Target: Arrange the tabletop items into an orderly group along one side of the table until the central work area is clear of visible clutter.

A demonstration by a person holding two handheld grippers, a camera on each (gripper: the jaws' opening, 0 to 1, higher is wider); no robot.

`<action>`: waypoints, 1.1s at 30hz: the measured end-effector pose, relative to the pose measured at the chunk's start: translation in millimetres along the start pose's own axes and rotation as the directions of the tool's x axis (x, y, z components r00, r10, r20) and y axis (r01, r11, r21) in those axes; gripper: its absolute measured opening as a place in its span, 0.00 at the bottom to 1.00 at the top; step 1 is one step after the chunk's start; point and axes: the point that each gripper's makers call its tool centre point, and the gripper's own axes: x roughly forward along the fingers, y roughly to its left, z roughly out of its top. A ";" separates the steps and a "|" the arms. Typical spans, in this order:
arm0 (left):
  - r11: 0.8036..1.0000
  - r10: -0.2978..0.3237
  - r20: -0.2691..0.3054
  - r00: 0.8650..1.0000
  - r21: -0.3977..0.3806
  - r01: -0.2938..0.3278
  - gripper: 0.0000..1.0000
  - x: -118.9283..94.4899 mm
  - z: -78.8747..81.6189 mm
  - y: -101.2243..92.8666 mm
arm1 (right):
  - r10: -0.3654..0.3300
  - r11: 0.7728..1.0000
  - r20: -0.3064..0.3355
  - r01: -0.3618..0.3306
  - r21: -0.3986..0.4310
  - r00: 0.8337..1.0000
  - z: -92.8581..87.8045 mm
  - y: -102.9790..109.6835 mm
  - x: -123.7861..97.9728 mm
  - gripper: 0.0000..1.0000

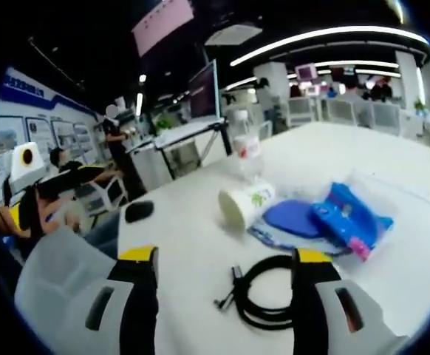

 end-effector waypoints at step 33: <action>1.000 -0.006 0.020 1.000 0.000 0.006 0.99 -10.2 -4.1 -3.8 | 0.016 0.961 -0.295 -0.096 -0.259 0.955 19.6 -44.3 23.2 0.77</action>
